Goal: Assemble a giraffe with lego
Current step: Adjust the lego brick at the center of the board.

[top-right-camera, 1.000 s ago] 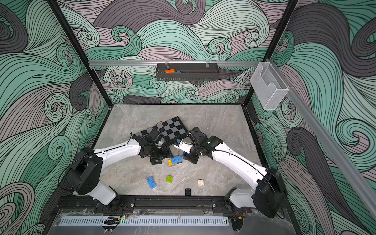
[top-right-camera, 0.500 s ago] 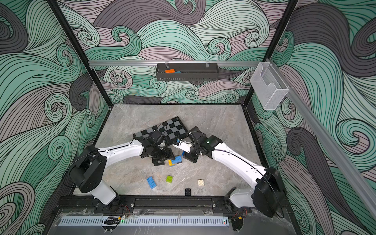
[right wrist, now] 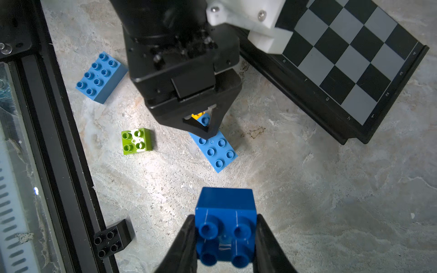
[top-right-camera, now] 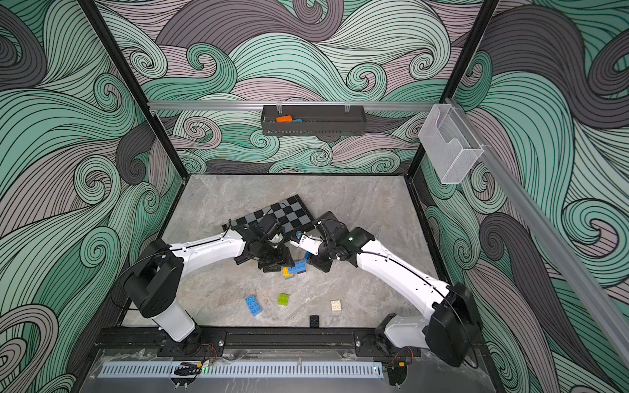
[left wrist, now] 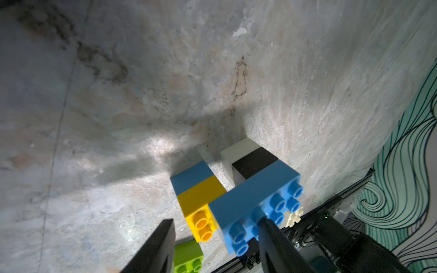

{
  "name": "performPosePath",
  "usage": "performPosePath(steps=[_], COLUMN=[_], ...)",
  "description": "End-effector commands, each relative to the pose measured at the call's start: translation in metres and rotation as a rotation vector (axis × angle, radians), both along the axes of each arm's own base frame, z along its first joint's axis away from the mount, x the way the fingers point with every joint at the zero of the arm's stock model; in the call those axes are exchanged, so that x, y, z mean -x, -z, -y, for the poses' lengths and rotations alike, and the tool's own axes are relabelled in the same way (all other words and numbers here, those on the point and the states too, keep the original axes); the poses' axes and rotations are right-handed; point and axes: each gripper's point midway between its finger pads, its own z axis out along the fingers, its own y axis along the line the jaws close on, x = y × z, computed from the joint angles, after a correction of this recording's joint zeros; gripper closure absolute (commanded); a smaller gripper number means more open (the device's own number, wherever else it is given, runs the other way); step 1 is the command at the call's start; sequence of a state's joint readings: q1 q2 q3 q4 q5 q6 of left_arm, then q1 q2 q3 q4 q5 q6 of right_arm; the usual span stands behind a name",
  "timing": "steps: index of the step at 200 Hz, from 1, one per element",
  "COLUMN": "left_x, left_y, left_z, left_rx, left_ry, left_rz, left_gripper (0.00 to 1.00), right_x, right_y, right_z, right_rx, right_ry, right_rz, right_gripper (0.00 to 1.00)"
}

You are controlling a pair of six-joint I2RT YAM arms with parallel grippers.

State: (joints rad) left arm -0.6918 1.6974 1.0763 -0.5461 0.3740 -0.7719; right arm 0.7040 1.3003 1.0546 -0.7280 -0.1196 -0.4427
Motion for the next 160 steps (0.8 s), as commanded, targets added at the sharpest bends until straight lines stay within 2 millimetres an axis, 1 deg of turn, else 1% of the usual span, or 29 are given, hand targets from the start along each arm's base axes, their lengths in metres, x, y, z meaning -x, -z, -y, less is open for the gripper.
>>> performPosePath(steps=[1, 46, 78, 96, 112, 130, 160], left_x=[0.013, 0.008, 0.001, -0.002, -0.005, -0.009, -0.02], left_y=[0.022, 0.031, 0.037, 0.037, 0.03, 0.015, -0.031], left_z=[-0.016, -0.015, -0.02, -0.024, -0.023, -0.018, -0.003], left_rx=[-0.12, -0.15, -0.196, -0.225, -0.211, -0.141, 0.033], left_ry=[0.152, 0.295, 0.389, 0.442, 0.459, 0.412, 0.267], left_rz=[-0.032, -0.009, 0.039, 0.07, 0.093, 0.104, 0.134], left_gripper=[0.4, 0.4, 0.39, 0.38, 0.37, 0.36, 0.34], right_x=[0.005, 0.019, 0.025, 0.028, 0.029, 0.027, 0.022], right_y=[-0.009, -0.009, -0.009, -0.01, -0.008, -0.002, 0.005], right_z=[0.002, 0.012, 0.012, 0.011, 0.009, 0.008, 0.004], right_rx=[-0.027, -0.035, -0.044, -0.05, -0.048, -0.028, -0.002], right_ry=[0.005, 0.021, -0.01, -0.035, -0.066, -0.103, -0.162], right_rz=[0.018, 0.003, -0.001, 0.004, 0.01, 0.023, 0.047], right_gripper=[0.83, 0.83, 0.83, 0.83, 0.83, 0.83, 0.82])
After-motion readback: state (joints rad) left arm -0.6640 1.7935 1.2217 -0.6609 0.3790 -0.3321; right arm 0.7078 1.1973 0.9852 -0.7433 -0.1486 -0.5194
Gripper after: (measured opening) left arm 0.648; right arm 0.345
